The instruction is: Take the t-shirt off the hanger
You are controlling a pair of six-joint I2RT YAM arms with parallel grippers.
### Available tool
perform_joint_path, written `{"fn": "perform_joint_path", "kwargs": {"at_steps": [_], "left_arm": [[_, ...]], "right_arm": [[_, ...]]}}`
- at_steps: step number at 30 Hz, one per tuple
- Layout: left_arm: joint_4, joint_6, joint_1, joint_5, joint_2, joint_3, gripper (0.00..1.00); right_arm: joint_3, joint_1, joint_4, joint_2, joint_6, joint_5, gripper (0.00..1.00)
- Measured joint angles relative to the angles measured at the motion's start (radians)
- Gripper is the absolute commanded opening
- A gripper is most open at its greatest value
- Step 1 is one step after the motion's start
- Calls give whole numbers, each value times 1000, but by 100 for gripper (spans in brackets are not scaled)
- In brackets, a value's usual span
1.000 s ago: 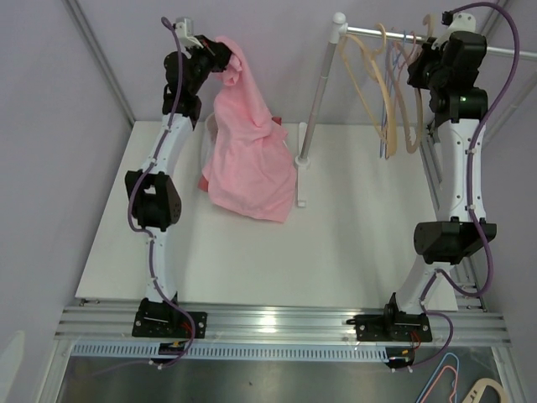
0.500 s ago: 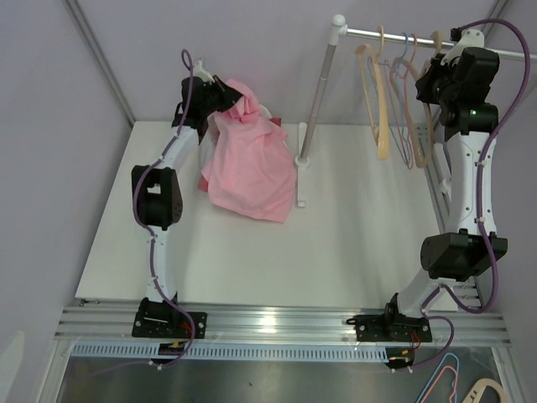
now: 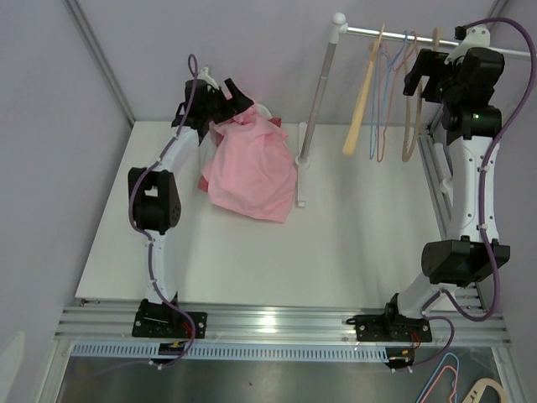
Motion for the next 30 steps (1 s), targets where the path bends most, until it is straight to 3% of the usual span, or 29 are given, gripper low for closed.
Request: {"fn": "perform_joint_path", "kwargs": {"at_steps": [7, 13, 20, 25, 30], "left_arm": [[-134, 82, 5, -65, -89, 114, 100], [-232, 164, 6, -126, -320, 94, 99], [-216, 213, 5, -105, -749, -226, 100], [-252, 247, 4, -116, -994, -390, 99], [-159, 236, -31, -109, -1316, -753, 99]], "right_arm": [[-12, -2, 1, -100, 23, 134, 99], [-167, -4, 38, -302, 46, 238, 100], [-467, -5, 97, -564, 95, 272, 99], [-595, -5, 100, -643, 161, 279, 99], [-798, 0, 142, -748, 264, 239, 99]]}}
